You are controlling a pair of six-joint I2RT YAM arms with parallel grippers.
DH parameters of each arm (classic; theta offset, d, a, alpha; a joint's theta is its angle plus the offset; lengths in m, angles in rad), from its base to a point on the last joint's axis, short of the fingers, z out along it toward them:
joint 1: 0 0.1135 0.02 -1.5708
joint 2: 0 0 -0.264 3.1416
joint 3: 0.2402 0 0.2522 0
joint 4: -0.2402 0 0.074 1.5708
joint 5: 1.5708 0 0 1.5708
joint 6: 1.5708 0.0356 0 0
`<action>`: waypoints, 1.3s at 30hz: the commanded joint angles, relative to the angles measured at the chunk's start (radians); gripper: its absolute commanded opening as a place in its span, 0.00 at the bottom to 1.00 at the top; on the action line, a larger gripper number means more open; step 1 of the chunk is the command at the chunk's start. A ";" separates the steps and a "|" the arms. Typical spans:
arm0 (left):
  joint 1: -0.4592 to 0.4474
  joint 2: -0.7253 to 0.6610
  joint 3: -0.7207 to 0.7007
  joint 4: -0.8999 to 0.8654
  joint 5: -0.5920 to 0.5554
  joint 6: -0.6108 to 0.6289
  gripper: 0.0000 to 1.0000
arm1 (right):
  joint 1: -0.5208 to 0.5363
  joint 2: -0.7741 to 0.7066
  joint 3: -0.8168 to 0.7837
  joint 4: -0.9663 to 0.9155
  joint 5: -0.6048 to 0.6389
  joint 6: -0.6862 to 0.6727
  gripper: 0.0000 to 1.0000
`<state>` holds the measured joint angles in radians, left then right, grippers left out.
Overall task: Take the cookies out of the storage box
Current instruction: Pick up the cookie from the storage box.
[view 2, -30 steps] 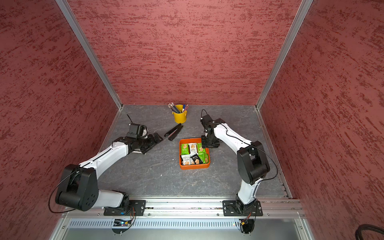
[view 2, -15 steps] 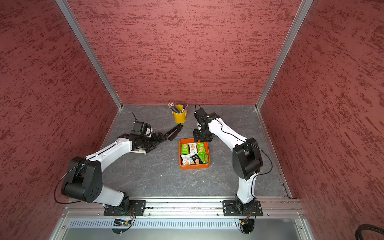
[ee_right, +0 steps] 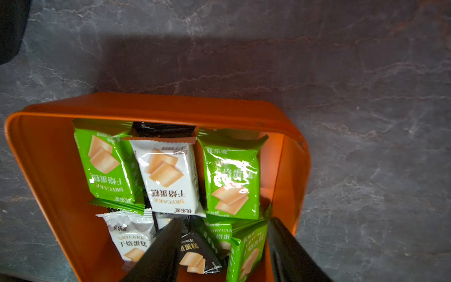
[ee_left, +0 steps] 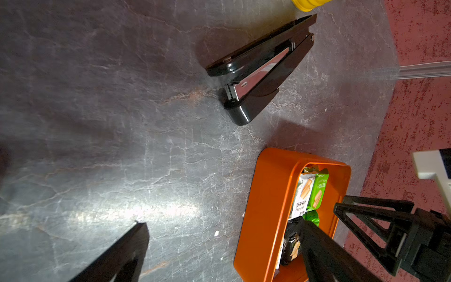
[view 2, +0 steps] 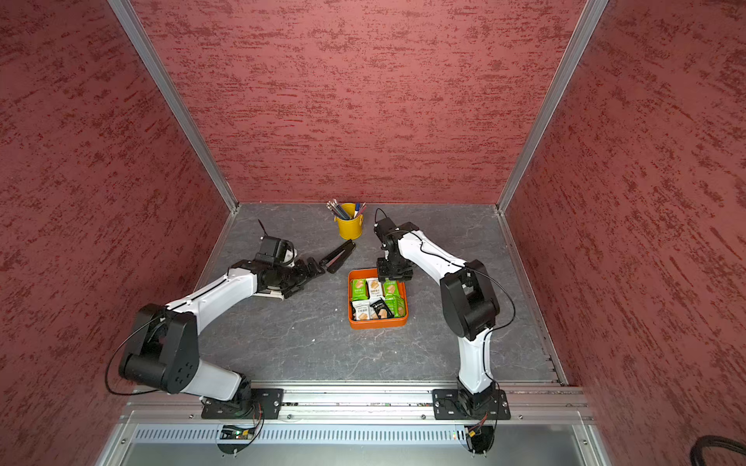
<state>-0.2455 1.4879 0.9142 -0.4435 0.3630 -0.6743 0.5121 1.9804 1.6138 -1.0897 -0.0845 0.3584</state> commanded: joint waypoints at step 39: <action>-0.008 -0.081 -0.069 -0.056 -0.026 -0.007 1.00 | 0.022 0.119 0.017 0.050 0.066 0.036 0.44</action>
<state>-0.2474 1.4281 0.8505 -0.4824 0.3565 -0.6842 0.5224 2.1071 1.6314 -1.0550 -0.0505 0.3817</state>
